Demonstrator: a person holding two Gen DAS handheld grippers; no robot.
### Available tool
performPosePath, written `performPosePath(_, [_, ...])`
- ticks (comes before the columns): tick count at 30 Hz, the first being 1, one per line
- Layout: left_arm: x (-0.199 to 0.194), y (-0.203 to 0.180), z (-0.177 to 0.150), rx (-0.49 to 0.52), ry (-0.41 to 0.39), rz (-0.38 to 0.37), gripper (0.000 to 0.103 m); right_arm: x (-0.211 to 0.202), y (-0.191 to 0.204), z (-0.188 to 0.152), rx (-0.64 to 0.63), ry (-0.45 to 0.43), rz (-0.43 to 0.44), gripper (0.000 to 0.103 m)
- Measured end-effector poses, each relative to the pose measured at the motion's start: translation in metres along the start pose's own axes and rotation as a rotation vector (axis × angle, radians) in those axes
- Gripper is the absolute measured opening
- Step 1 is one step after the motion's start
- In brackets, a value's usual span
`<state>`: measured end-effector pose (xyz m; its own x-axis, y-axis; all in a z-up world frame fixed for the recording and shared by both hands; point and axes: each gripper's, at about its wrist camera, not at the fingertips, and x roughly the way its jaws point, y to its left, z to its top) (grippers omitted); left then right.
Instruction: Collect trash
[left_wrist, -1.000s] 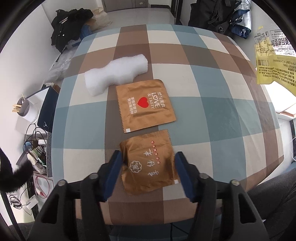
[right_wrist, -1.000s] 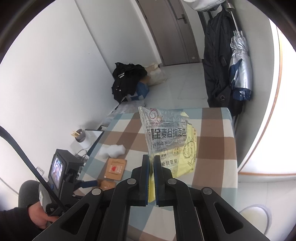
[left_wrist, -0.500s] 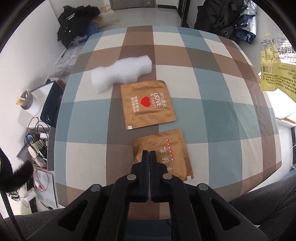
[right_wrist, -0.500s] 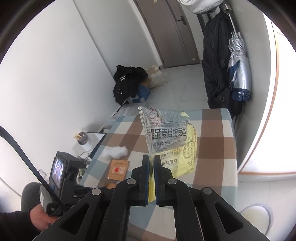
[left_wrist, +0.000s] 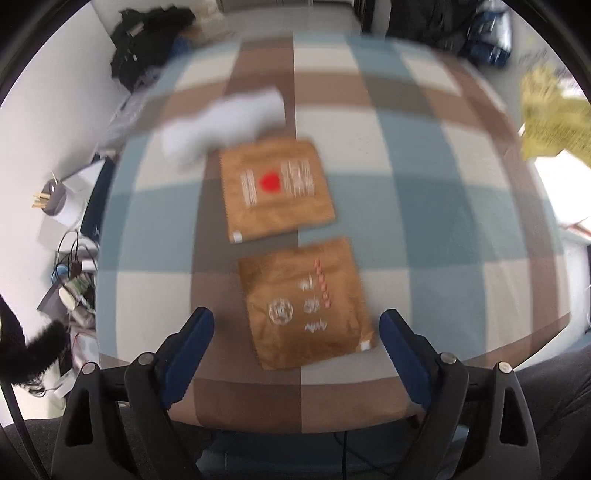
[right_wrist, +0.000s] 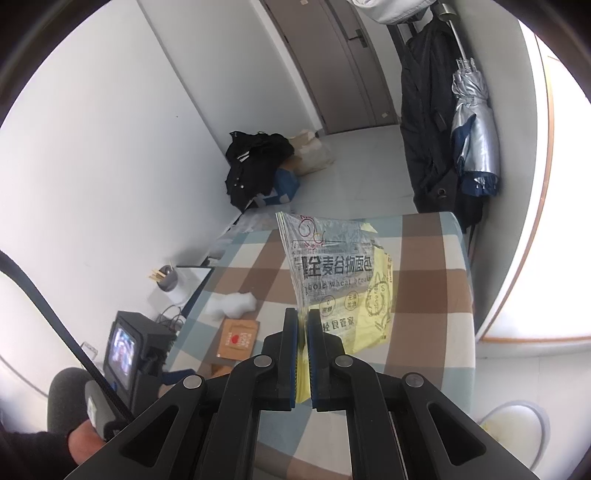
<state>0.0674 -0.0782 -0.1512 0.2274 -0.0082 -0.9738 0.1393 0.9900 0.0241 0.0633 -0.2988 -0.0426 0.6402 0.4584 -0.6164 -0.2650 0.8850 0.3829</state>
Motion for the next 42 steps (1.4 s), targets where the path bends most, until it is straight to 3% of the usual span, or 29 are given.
performPosePath(4, [-0.001, 0.008, 0.005, -0.034, 0.012, -0.015, 0.09, -0.002, -0.002, 0.001, 0.005, -0.005, 0.01, 0.006])
performPosePath(5, [-0.002, 0.008, 0.005, -0.028, 0.008, -0.014, 0.083, -0.003, -0.002, 0.001, 0.008, -0.007, 0.013, 0.006])
performPosePath(8, [-0.011, 0.003, 0.007, 0.012, 0.002, -0.032, 0.044, -0.004, -0.004, 0.001, 0.017, -0.009, 0.021, 0.006])
performPosePath(11, [-0.012, 0.004, 0.009, -0.008, 0.012, -0.047, 0.037, -0.005, -0.006, 0.003, 0.029, -0.007, 0.03, 0.006])
performPosePath(13, [-0.013, 0.004, 0.011, -0.008, 0.002, -0.04, 0.027, -0.006, -0.006, 0.003, 0.033, -0.007, 0.034, 0.006])
performPosePath(14, [-0.015, 0.005, 0.012, -0.014, -0.006, -0.039, 0.016, -0.006, -0.006, 0.003, 0.033, -0.008, 0.036, 0.006])
performPosePath(15, [-0.015, 0.008, 0.013, -0.028, 0.0, -0.047, 0.013, -0.007, -0.005, 0.003, 0.033, -0.009, 0.037, 0.006])
performPosePath(24, [-0.014, 0.005, 0.008, -0.028, -0.023, -0.039, 0.005, -0.009, -0.007, 0.003, 0.042, -0.011, 0.035, 0.006])
performPosePath(42, [-0.037, 0.006, 0.006, 0.024, -0.072, -0.069, 0.001, -0.006, -0.016, 0.0, 0.074, 0.007, 0.013, 0.006])
